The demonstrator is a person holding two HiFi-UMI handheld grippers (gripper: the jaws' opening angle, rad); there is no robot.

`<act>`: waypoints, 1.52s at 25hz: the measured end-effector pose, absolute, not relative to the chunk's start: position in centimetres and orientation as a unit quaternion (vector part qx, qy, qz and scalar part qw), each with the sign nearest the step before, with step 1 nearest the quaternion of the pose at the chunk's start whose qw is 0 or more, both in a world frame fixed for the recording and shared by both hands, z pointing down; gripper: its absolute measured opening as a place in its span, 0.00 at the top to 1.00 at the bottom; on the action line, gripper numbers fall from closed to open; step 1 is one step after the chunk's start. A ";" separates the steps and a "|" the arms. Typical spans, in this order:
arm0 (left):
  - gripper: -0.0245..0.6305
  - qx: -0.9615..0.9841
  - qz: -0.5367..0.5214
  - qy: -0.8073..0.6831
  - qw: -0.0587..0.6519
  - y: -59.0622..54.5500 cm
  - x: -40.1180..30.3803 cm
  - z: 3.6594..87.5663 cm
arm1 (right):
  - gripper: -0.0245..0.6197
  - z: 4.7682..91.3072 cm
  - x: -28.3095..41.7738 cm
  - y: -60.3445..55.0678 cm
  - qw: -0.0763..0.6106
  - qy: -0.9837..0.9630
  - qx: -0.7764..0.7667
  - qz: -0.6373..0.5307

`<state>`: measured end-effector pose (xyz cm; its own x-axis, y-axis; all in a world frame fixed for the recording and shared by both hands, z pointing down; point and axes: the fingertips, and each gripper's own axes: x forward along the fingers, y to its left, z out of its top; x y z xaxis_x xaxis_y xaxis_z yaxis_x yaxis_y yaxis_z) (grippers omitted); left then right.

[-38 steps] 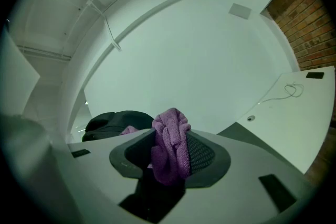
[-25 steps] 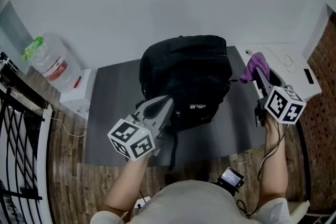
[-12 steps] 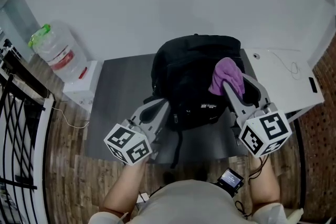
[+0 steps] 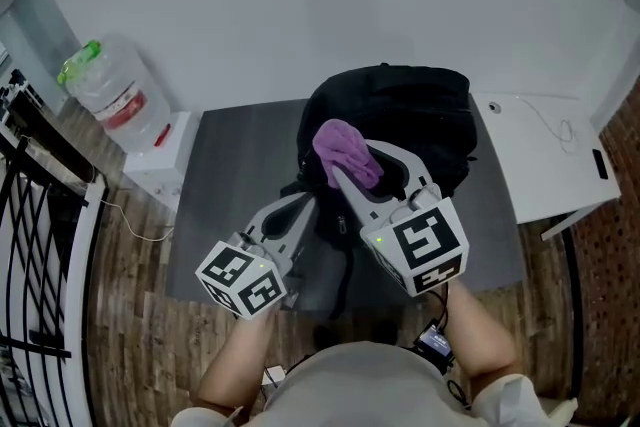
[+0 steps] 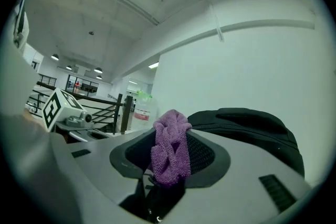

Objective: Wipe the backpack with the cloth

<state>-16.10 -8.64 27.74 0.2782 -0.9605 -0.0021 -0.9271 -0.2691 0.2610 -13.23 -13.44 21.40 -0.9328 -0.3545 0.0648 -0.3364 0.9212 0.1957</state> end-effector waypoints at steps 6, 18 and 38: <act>0.95 0.803 -0.071 -0.581 0.113 -9.2 -15.0 28.4 | 0.71 22.5 -12.7 -15.7 0.076 -0.965 0.217 -0.129; 0.95 0.819 -0.061 -0.560 0.111 -11.0 -12.8 28.1 | 0.71 23.1 -9.3 -19.4 0.090 -0.948 0.281 -0.120; 0.95 0.835 -0.051 -0.536 0.107 -13.2 -9.8 27.8 | 0.71 23.3 -1.8 -24.1 0.096 -0.918 0.366 -0.121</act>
